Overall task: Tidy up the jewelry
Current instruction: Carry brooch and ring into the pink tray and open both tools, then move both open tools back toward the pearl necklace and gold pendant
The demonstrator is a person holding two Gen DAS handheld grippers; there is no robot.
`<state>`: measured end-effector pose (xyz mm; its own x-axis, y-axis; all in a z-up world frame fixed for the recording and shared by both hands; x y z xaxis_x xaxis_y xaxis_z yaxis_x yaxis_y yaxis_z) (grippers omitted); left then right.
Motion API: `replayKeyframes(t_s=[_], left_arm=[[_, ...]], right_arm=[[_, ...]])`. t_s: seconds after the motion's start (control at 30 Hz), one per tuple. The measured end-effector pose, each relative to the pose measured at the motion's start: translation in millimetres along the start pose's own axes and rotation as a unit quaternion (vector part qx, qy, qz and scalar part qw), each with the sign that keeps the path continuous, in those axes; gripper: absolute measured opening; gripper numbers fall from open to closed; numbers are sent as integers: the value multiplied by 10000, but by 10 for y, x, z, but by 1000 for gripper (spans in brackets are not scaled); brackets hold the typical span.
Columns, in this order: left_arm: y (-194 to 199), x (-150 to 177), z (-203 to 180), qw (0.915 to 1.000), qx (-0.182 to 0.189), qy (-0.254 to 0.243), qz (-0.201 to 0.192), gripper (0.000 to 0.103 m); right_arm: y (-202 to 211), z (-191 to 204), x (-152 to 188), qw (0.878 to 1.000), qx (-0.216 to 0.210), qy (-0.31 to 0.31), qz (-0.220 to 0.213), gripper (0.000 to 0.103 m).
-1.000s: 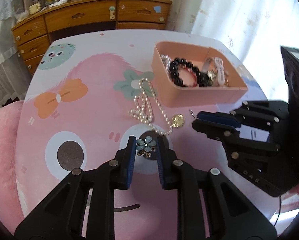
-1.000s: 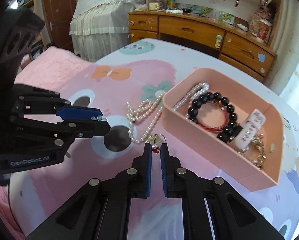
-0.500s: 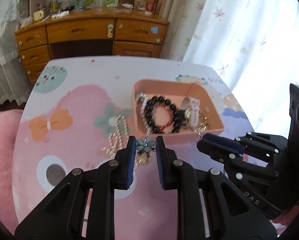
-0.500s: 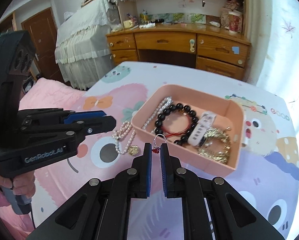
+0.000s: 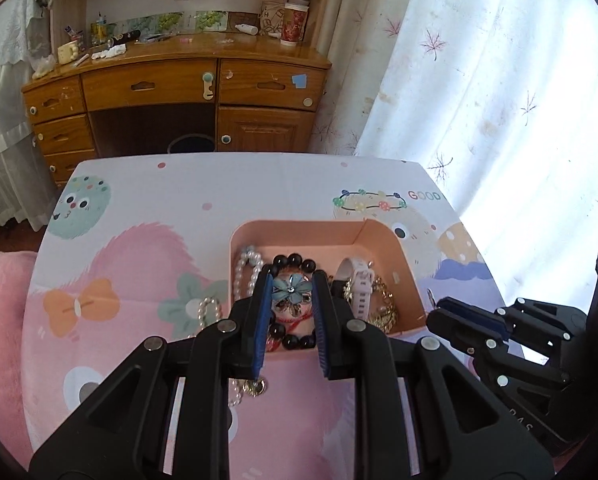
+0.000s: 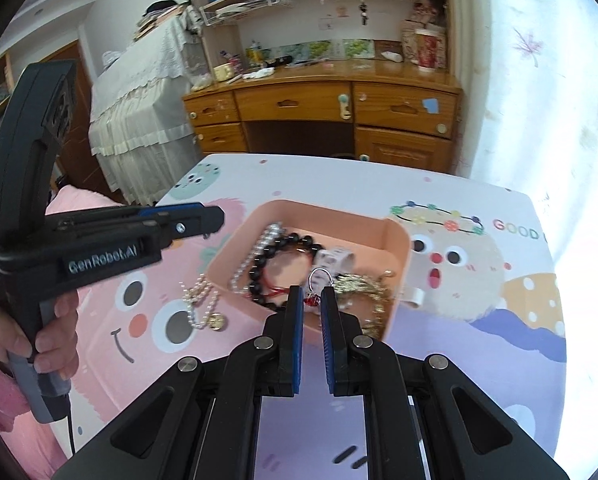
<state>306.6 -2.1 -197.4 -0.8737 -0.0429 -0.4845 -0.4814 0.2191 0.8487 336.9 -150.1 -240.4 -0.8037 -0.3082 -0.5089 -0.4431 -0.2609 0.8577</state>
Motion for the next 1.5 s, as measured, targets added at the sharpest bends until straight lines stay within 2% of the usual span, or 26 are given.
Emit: replayKeyframes(t_s=[0.27, 0.3, 0.33, 0.37, 0.4, 0.47, 0.7, 0.8, 1.07, 1.17, 1.23, 1.4, 1.5], left_arm=[[-121, -175, -145, 10000, 18, 18, 0, 17], [-133, -188, -149, 10000, -42, 35, -5, 18], [-157, -193, -142, 9999, -153, 59, 30, 19], [-179, -189, -130, 9996, -243, 80, 94, 26], [-210, -179, -122, 9993, -319, 95, 191, 42], [-236, -152, -96, 9990, -372, 127, 232, 54], [-197, -45, 94, 9978, -512, 269, 310, 55], [-207, 64, 241, 9951, -711, 426, 534, 55], [-232, 474, 606, 9864, -1057, 585, 1113, 57], [-248, 687, 798, 9788, -1261, 710, 1449, 58], [-310, 863, 930, 9706, -1295, 769, 1875, 59], [-382, 1164, 1240, 9543, -1392, 1019, 2439, 58], [-362, 1255, 1332, 9543, -1204, 1096, 2505, 58]], right_arm=[[-107, -251, 3, 9998, -39, -213, 20, 9], [-125, -277, 7, 9997, -17, -235, 56, 13], [-158, -299, 5, 9995, 52, -286, 96, 21], [-181, -304, 2, 9994, 75, -329, 123, 26], [-186, -315, 7, 9993, 29, -348, 127, 30], [-173, -315, 1, 9994, -32, -352, 61, 30], [-185, -280, 8, 9993, -15, -369, 89, 31], [-192, -261, 6, 9989, -26, -462, 92, 35], [-229, -159, 37, 9967, -139, -777, 185, 37], [-259, -112, 79, 9935, -248, -1087, 209, 42], [-285, -87, 119, 9911, -320, -1265, 258, 49], [-379, 57, 259, 9881, -200, -1478, 374, 50], [-480, 215, 367, 9889, -126, -1395, 503, 50]])
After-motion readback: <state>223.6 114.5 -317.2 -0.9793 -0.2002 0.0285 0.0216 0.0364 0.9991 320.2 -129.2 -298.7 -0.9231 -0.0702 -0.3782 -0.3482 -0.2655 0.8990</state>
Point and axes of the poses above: each gripper's, at about its wrist camera, not at the fingertips, and y roughly against the way its jaws point, z to its left, x to its underside, the point moved 9 cm from there along -y, roughly the way its jaws point, and after that the axes turned 12 degrees about z, right-handed, at the moved point
